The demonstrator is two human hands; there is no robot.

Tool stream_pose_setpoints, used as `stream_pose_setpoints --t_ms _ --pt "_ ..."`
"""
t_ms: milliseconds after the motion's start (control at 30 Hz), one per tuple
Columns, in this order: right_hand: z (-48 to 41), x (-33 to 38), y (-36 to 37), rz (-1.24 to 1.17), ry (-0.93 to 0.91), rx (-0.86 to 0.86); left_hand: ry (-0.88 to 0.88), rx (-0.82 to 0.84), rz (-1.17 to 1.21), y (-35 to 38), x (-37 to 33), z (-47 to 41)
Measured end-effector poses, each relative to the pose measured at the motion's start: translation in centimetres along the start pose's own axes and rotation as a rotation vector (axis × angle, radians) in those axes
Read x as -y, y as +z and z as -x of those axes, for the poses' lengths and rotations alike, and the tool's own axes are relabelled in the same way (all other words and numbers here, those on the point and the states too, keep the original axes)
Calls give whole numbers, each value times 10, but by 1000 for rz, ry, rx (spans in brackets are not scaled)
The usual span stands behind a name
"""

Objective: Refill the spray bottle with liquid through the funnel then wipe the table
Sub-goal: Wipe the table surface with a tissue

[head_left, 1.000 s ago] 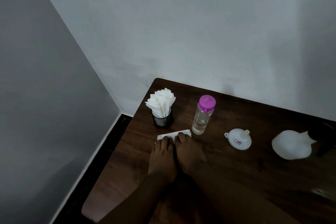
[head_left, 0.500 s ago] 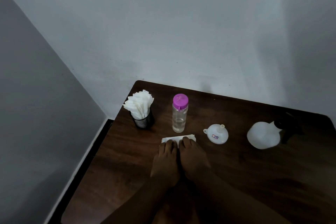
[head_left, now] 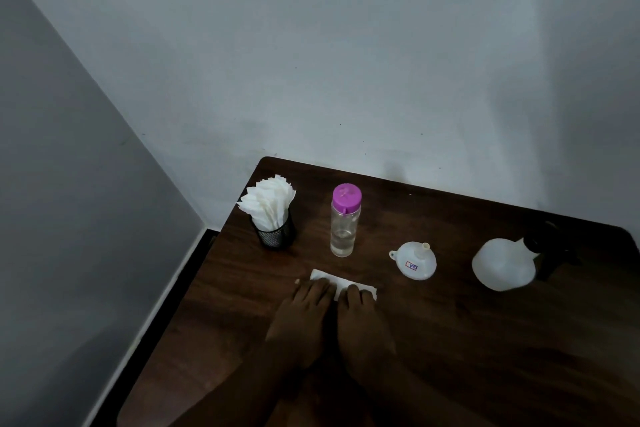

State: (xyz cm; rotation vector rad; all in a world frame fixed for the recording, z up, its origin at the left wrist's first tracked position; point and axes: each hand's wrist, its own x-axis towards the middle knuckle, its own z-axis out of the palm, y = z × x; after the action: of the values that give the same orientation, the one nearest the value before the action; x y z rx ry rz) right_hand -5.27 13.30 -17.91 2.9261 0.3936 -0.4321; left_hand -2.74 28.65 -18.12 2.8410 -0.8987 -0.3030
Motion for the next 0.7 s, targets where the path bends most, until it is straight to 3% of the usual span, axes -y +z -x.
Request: stream_pose_setpoints --t_ms 300,533,700 --pt "-33 44 -46 70 14 -27 -85 84 -13 -23 60 4" --pt "-67 66 -46 155 -131 -43 -174 89 -21 -25 82 20" --pt "-64 60 -46 -18 -168 -30 -241 43 -55 -28 63 35"
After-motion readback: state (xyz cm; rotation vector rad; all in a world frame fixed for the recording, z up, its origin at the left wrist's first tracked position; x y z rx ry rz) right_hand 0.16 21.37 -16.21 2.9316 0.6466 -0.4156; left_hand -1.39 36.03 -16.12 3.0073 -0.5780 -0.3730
